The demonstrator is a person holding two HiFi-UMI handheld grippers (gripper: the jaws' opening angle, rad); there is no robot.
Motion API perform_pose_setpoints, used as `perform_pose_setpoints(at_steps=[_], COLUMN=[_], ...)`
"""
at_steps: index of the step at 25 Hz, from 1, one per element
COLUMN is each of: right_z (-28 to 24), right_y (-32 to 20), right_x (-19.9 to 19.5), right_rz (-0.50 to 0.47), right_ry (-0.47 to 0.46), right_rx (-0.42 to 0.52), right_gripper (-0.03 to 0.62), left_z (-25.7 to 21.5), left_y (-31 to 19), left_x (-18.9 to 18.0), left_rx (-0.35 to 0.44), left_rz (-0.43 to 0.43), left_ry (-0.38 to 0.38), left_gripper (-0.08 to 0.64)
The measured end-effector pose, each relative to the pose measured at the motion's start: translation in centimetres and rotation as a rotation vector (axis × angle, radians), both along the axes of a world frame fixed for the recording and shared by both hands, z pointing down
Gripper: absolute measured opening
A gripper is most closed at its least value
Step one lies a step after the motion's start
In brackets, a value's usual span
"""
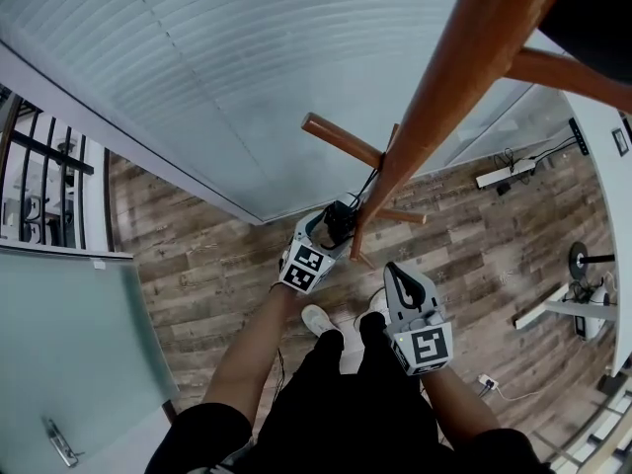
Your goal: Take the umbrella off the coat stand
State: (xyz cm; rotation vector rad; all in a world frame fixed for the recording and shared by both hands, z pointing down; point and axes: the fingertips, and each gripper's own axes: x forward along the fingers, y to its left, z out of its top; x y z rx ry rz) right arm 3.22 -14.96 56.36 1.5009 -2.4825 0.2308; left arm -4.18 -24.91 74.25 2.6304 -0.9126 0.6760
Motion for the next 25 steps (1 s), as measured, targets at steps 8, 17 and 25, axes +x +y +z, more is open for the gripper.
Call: perform_pose_setpoints(at_steps=[8,17,25], right_z=[1.9,6.0,8.0], right_y=[-0.1,-0.8,-0.3], right_x=[0.9,0.0,0.2], right_rz=[0.006,0.013,0.032], right_ry=[0.018,0.013,-0.013], right_rx=[-0.043,-0.121,-0.178], right_gripper=[0.007,0.006,0.006], left_z=[1.0,0.4,-0.8], left_y=[-0.2,0.0,0.1], left_x=[0.1,0.0,-0.3], left_rx=[0.015,-0.002,0.039], left_rz=[0.036,0.016,-0.014], left_ry=[0.013,0.040,0.043], left_gripper=[0.353,0.255,0.244])
